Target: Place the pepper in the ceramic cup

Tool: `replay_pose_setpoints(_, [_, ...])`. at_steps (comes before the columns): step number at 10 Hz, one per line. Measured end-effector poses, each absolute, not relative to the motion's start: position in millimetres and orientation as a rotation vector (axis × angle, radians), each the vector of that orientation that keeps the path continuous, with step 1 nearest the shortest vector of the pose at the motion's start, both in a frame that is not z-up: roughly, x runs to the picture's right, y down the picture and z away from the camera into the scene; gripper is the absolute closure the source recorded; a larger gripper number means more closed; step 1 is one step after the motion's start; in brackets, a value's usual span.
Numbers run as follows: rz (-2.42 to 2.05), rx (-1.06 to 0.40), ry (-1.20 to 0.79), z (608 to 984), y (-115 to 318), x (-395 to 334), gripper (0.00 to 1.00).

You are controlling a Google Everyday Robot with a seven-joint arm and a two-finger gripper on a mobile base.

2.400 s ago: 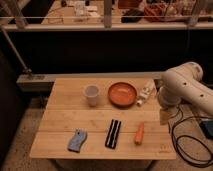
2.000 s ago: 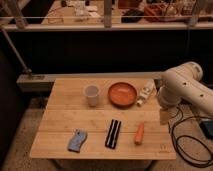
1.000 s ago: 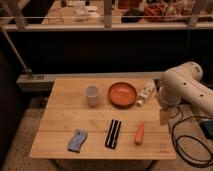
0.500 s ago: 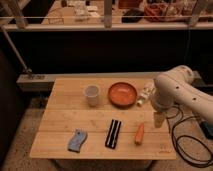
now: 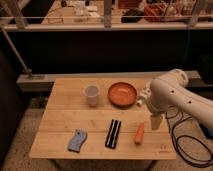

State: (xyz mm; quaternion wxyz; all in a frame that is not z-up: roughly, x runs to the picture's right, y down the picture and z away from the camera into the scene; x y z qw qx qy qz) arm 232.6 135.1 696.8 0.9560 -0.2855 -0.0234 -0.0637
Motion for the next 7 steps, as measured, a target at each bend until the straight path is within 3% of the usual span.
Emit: replay_pose_setpoints(7, [-0.283, -0.585, -0.102, 707, 155, 217, 0.20])
